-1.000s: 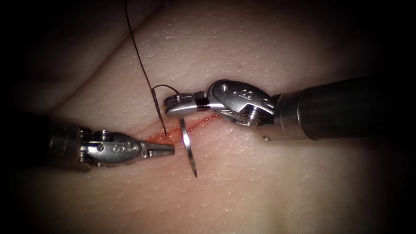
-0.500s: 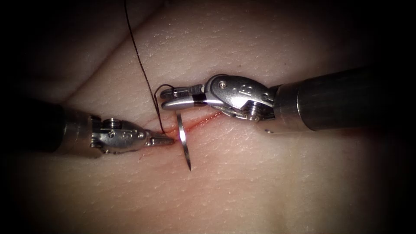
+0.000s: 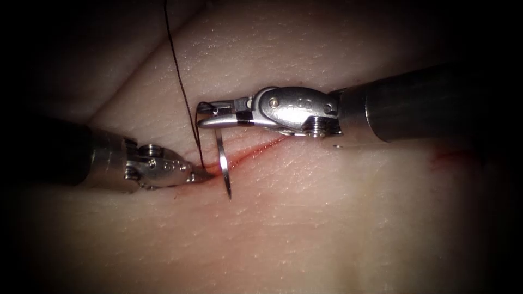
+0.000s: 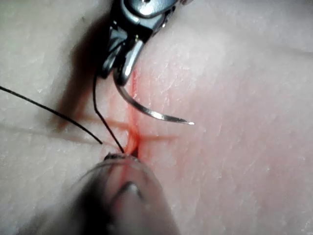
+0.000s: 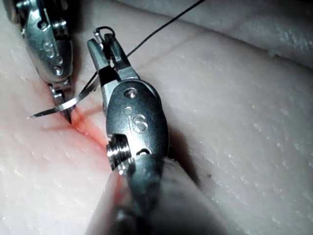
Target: Wound Closure
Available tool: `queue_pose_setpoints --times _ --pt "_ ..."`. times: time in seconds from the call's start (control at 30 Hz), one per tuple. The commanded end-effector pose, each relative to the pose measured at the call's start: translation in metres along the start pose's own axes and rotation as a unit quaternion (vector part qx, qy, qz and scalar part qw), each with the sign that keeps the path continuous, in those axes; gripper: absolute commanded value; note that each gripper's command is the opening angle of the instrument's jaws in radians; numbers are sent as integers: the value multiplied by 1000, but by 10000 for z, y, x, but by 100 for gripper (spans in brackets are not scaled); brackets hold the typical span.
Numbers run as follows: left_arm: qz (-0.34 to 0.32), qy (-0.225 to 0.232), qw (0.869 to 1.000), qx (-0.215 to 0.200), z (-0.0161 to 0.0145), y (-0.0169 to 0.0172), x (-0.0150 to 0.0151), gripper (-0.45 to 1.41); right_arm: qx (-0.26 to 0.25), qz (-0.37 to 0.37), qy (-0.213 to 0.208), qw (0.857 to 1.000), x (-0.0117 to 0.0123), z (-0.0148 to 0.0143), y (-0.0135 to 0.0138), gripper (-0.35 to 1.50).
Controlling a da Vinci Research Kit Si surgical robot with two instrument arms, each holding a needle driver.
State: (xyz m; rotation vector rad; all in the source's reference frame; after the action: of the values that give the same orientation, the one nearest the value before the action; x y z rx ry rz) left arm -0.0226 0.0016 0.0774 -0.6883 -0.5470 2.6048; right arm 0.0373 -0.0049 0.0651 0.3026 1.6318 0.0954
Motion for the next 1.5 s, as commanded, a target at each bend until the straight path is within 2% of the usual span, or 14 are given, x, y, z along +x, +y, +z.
queue_pose_setpoints --times 0.03,0.07,0.17,0.43,0.5,0.63,0.83,1.03,1.5 --pt "0 -7 1000 -9 7 6 1 -45 0 -6 2 1000 -8 8 0 -35" --pt "-1 -10 1000 -13 5 7 3 -15 0 -16 3 1000 -11 10 -2 -35" --pt "-3 -10 1000 -14 4 8 7 21 1 -33 9 999 -18 14 -6 -35" --pt "-4 -8 999 -31 1 18 10 52 -1 -69 22 997 -22 18 -5 -35" --pt "-7 -8 999 -32 -1 19 12 68 0 -79 26 997 -23 20 -6 -35" --pt "-8 -9 999 -34 -4 19 13 71 5 -95 29 995 -23 20 -9 -35" --pt "-11 -8 999 -37 -8 15 15 57 10 -146 30 989 -28 22 -19 -35" --pt "-10 -8 999 -40 -13 16 13 52 19 -192 29 981 -34 19 -30 -35" --pt "-12 -4 999 -41 -20 23 18 41 33 -236 10 971 -43 11 -33 -35"
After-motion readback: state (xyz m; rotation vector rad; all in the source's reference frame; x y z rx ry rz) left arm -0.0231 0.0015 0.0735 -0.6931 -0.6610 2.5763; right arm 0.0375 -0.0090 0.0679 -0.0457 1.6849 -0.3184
